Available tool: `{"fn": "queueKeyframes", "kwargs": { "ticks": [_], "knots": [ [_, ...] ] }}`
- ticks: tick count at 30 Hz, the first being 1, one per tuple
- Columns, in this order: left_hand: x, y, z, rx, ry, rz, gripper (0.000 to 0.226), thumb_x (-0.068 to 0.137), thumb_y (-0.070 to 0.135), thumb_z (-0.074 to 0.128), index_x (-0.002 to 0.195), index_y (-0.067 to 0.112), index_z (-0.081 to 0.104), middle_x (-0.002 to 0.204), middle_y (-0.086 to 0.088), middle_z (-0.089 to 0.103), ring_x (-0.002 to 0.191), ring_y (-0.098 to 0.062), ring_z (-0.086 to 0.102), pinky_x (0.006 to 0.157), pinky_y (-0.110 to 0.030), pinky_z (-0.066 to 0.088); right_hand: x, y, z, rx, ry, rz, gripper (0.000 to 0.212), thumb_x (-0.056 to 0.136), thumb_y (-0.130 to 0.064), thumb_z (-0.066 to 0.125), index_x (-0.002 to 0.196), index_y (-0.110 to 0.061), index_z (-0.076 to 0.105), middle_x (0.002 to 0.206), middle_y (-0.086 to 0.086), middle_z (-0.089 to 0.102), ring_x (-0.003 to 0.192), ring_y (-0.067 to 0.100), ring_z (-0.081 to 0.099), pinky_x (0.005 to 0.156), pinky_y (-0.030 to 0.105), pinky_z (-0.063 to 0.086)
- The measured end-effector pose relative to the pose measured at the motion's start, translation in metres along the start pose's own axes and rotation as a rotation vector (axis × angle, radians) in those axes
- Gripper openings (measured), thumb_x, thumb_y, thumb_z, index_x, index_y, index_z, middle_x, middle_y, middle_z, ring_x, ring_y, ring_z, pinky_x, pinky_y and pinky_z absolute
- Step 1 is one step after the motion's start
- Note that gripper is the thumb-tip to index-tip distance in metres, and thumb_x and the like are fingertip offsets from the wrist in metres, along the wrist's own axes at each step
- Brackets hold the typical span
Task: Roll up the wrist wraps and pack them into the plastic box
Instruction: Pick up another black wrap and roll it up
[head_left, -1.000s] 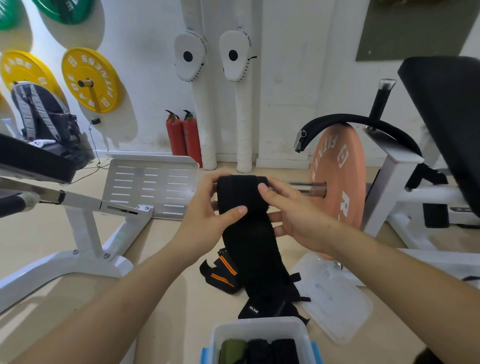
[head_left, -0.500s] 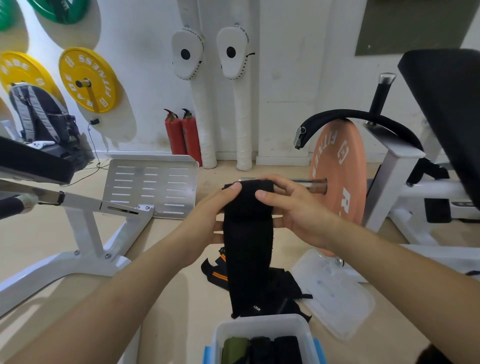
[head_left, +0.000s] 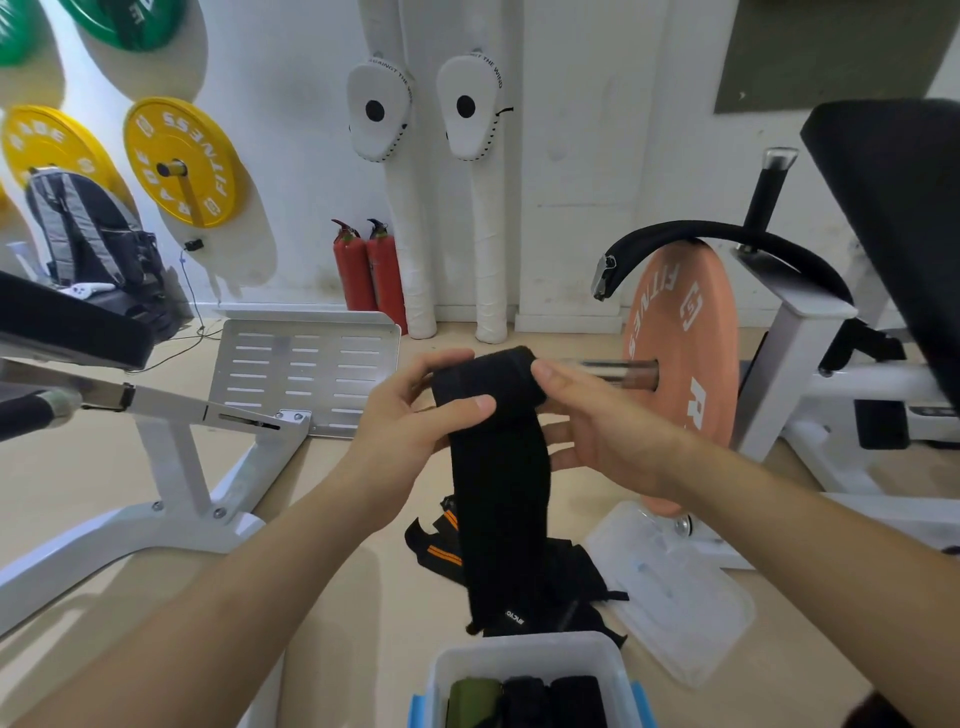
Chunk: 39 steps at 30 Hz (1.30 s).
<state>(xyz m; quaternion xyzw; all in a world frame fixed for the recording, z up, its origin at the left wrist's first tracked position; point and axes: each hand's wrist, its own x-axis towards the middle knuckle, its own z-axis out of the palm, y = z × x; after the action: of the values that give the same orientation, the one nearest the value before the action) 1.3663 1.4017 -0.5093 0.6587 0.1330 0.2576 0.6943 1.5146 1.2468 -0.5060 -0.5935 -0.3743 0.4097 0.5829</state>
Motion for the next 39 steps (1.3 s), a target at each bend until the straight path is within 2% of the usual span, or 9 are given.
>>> {"fn": "queueKeyframes", "kwargs": {
  "ticks": [6,11,15,17,21,24,31,35,39],
  "knots": [
    [-0.002,-0.012,-0.002,0.488,-0.077,0.357,0.059,0.071,0.019,0.087,0.123,0.034,0.062,0.131,0.008,0.055,0.124,-0.021,0.058,0.092,-0.042,0.06,0.002,0.002,0.008,0.041,0.071,0.023,0.049,0.086,-0.061,0.06,0.125,-0.032,0.066,0.127,0.007,0.069,0.114,0.037,0.068,0.095,0.051,0.057],
    [-0.001,-0.016,-0.001,0.531,-0.116,0.399,0.063,0.072,0.022,0.086,0.126,0.038,0.06,0.135,0.015,0.05,0.131,-0.023,0.052,0.09,-0.043,0.061,0.003,0.005,0.006,0.068,0.128,-0.004,0.042,0.089,-0.041,0.07,0.127,-0.027,0.062,0.119,0.004,0.073,0.106,0.032,0.072,0.084,0.045,0.06],
    [-0.004,-0.011,0.001,0.424,-0.114,0.2,0.083,0.074,0.022,0.091,0.141,0.044,0.047,0.143,0.012,0.049,0.127,-0.018,0.058,0.091,-0.04,0.062,0.005,0.005,0.004,0.115,0.143,-0.021,0.046,0.085,-0.036,0.074,0.127,-0.025,0.06,0.12,0.007,0.073,0.108,0.031,0.071,0.082,0.042,0.059],
    [-0.004,-0.006,0.003,0.292,-0.078,0.029,0.085,0.073,0.036,0.089,0.146,0.043,0.044,0.141,0.01,0.054,0.118,-0.018,0.067,0.092,-0.039,0.061,0.006,0.006,0.003,0.137,0.148,-0.034,0.045,0.087,-0.031,0.074,0.128,-0.023,0.059,0.122,0.01,0.072,0.11,0.033,0.07,0.083,0.043,0.059],
    [0.0,-0.001,0.001,0.035,-0.135,-0.372,0.073,0.079,0.075,0.064,0.137,0.031,0.061,0.128,-0.002,0.071,0.111,-0.029,0.072,0.096,-0.05,0.058,0.006,0.006,0.002,0.171,0.169,-0.074,0.041,0.09,-0.018,0.072,0.127,-0.021,0.055,0.121,0.013,0.071,0.107,0.031,0.072,0.079,0.045,0.06],
    [0.0,-0.002,-0.001,0.052,-0.176,-0.494,0.078,0.078,0.08,0.05,0.135,0.028,0.062,0.125,-0.008,0.073,0.113,-0.034,0.071,0.096,-0.051,0.057,0.006,0.008,0.002,0.119,0.168,-0.102,0.041,0.092,-0.012,0.071,0.128,-0.021,0.054,0.122,0.011,0.071,0.106,0.028,0.072,0.078,0.041,0.06],
    [-0.003,0.001,0.003,0.028,-0.09,-0.454,0.081,0.069,0.075,0.062,0.134,0.027,0.061,0.113,-0.006,0.077,0.105,-0.031,0.075,0.087,-0.046,0.06,0.006,0.014,0.004,-0.118,0.167,-0.235,0.047,0.087,-0.006,0.077,0.122,-0.025,0.052,0.12,0.011,0.067,0.108,0.029,0.068,0.089,0.043,0.06],
    [-0.004,-0.003,0.0,0.021,-0.054,-0.403,0.054,0.084,0.06,0.066,0.128,0.028,0.066,0.104,-0.003,0.076,0.101,-0.027,0.074,0.084,-0.04,0.058,0.005,0.013,0.006,-0.299,0.158,-0.308,0.046,0.084,-0.01,0.081,0.116,-0.029,0.053,0.116,0.004,0.069,0.11,0.024,0.066,0.097,0.041,0.055],
    [-0.003,-0.003,-0.004,0.015,-0.047,-0.329,0.055,0.081,0.051,0.073,0.128,0.024,0.066,0.112,-0.005,0.076,0.109,-0.028,0.072,0.09,-0.041,0.056,0.002,0.006,0.009,-0.117,0.144,-0.257,0.043,0.085,-0.025,0.077,0.123,-0.026,0.058,0.124,0.006,0.066,0.112,0.026,0.068,0.092,0.047,0.059]
  ]
}}
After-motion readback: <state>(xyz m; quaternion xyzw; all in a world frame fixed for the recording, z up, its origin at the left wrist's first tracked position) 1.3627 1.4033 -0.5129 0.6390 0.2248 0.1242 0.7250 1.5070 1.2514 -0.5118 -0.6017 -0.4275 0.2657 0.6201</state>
